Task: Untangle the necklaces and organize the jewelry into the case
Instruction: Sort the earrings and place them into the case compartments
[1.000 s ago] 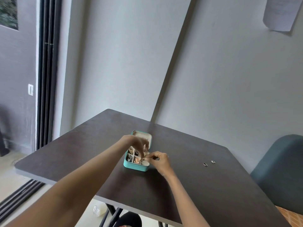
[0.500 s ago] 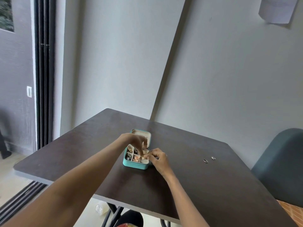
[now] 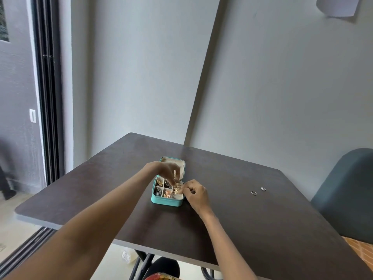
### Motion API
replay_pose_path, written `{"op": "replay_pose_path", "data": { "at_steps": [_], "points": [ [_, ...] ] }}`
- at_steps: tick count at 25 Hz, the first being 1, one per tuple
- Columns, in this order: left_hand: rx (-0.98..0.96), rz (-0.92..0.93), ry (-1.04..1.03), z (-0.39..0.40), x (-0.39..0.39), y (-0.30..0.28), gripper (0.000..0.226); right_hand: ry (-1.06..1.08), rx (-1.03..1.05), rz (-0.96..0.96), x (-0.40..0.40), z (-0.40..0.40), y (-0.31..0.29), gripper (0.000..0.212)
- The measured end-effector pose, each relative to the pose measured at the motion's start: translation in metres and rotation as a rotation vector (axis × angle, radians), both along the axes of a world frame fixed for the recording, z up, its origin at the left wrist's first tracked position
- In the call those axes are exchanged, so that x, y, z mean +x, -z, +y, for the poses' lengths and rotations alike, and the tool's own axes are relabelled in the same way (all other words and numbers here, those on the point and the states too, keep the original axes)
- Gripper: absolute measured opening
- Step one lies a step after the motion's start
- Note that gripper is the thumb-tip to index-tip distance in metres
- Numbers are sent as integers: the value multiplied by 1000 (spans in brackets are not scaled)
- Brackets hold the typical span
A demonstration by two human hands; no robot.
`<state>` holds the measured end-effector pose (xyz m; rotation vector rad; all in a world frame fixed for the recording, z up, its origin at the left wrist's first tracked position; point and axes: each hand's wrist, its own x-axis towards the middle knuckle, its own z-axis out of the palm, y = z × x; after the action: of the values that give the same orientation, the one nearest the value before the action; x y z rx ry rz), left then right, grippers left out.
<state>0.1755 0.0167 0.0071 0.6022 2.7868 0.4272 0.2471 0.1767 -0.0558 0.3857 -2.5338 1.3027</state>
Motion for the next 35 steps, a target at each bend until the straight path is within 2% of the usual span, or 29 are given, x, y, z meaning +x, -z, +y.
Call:
{"op": "replay_pose_path", "data": {
  "at_steps": [6,10,13,16,18,21,26,33,35],
  "points": [
    [-50,14,-5,5,-3,-1,36,-13,-25,-7,0,-3,0,21],
    [-17,25,28,17,-2,-9,38,39,-174,-24,-1,6,-8,30],
    [117,40,70,56,0,-15,36,214,-287,-15,-10,38,-14,21],
    [245,150,101,116,3,-1,29,413,-212,6,-16,87,-10,17],
    [376,202,56,162,7,16,25,591,-227,5,-18,128,-5,16],
    [614,180,-35,227,6,36,21,789,-263,-34,-26,192,4,19],
    [707,154,-73,284,-11,52,22,823,-95,-130,-56,244,7,23],
    [807,155,-145,290,-40,65,20,947,245,-174,-88,254,3,22],
    [865,148,-151,288,-43,69,20,963,279,-182,-93,256,6,20]
  ]
}}
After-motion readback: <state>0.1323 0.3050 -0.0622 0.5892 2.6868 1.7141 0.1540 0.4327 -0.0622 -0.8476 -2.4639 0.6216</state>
